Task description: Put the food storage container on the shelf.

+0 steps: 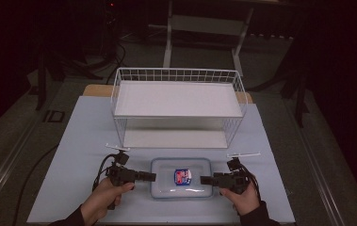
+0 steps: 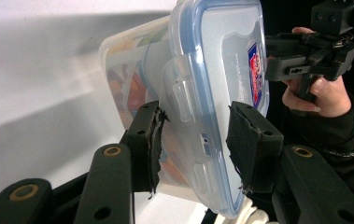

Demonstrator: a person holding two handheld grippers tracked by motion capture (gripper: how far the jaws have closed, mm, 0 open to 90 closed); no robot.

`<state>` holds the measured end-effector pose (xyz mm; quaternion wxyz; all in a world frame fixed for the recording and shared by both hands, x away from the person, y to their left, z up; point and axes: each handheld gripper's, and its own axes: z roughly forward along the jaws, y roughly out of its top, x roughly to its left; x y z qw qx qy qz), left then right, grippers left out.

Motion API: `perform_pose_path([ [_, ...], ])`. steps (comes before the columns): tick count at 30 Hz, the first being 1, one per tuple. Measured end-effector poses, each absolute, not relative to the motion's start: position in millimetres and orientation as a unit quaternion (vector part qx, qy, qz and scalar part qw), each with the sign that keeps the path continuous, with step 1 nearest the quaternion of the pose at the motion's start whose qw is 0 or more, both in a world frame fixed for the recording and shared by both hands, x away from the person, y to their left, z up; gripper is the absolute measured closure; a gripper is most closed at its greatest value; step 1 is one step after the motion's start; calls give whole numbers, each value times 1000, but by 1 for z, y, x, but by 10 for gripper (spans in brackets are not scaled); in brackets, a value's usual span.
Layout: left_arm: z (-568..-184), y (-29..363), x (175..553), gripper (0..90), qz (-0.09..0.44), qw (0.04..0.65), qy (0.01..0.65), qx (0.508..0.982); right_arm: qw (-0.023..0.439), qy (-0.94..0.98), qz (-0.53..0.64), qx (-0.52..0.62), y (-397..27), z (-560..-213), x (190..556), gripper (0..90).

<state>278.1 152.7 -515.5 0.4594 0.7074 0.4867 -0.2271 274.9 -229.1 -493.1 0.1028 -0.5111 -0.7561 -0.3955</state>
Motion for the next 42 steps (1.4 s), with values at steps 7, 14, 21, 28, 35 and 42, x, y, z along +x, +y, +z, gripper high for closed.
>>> perform_pose_path([
  [7,-513,152,273,551,-213,461,480,715,112,-751,-403,-511,-232,-493,270,347],
  [14,-509,149,268,555,-202,460,483,717,112,-749,-408,-510,-234,-492,265,372],
  [21,-503,146,264,556,-194,452,489,720,107,-750,-405,-512,-233,-489,259,384],
  [28,-495,148,268,554,-182,459,487,721,95,-754,-404,-510,-229,-482,259,389],
  [35,-485,152,277,554,-165,480,489,709,78,-750,-420,-505,-226,-465,276,394],
  [42,-476,156,289,554,-149,492,497,699,74,-746,-428,-505,-221,-454,299,391],
])
